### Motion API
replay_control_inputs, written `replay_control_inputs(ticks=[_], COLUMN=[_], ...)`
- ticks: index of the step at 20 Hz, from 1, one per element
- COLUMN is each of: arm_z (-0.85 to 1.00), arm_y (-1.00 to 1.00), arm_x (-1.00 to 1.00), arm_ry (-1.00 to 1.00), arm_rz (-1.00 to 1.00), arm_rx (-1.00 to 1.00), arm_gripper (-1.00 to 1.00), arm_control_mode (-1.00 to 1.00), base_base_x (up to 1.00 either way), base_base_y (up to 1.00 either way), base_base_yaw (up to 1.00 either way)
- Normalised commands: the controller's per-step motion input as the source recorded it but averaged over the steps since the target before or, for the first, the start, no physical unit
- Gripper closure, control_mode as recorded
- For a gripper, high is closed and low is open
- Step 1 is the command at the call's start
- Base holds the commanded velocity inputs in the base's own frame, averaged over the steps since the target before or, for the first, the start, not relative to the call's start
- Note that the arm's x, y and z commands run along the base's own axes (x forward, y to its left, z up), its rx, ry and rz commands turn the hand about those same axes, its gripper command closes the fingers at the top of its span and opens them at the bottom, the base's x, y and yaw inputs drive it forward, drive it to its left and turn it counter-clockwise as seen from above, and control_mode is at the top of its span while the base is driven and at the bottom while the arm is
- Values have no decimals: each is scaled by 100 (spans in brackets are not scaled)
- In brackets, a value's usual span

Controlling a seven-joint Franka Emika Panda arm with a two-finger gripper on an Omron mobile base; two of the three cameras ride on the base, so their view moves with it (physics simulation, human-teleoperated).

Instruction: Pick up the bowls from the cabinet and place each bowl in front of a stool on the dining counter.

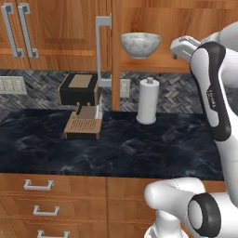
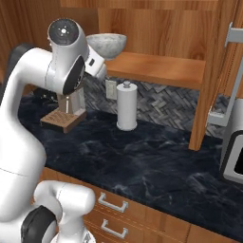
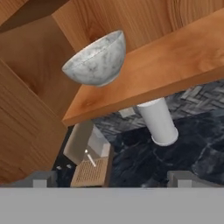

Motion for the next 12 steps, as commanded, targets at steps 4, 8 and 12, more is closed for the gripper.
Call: replay_control_inputs(ticks=[4,8,12], arm_z=[0,10,21], arm_y=[0,0,3], arm_x=[59,41,42], arm_ry=[0,0,0], arm_rz=[-1,-2,-1], arm_rx=[0,0,0], arm_gripper=[-100,-100,-100], arm_control_mode=[-100,-100,-100], base_base_x=[0,0,0], base_base_y=[0,0,0], base_base_yaw=[0,0,0])
